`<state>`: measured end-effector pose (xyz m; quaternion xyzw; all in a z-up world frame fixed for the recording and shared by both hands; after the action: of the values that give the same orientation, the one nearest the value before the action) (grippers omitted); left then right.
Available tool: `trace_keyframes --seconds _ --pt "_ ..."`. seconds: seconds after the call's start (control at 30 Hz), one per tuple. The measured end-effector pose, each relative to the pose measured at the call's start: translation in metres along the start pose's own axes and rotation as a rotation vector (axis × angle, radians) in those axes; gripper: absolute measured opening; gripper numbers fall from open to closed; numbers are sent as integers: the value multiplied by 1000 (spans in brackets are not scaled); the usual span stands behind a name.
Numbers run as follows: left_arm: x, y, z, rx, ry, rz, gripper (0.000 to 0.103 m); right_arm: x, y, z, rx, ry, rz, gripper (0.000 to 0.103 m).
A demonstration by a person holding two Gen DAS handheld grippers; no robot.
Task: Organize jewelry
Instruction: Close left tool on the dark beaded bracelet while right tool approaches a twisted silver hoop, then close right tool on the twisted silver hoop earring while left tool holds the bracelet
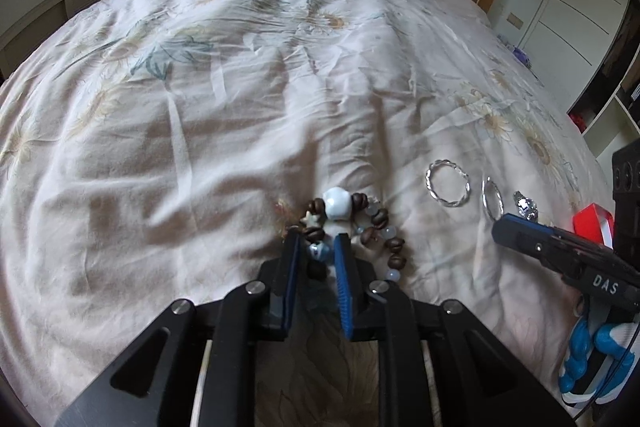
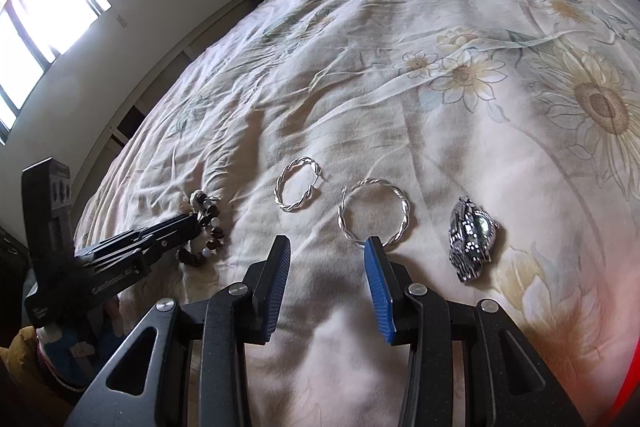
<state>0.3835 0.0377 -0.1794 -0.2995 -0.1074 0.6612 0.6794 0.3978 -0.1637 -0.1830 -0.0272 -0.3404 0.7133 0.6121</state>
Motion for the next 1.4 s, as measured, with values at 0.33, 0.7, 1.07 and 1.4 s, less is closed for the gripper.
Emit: trace_keyframes --seconds 0.33,0.7,1.07,1.4 --pt "3 0 -12 31 15 33 16 8 -10 4 -30 -11 13 37" --pt "4 0 -11 12 37 45 11 2 -11 -18 24 90 83 27" --pt "4 0 -7 2 39 59 10 11 -17 -37 85 169 202 18" --pt "-4 1 13 -16 85 91 10 12 8 -1 85 27 65 5"
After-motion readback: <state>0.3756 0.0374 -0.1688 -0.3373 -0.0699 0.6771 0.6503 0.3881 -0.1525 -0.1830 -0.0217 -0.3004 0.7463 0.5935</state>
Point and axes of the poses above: each gripper's, at about its wrist camera, not at the fingertips, and z roughly against the way its jaws point, x to its left, y to its underside, the point moved 7 cm from there along -z, roughly the way its jaws point, and after that the axes turned 5 degrees about y, right-handed, at the moved point
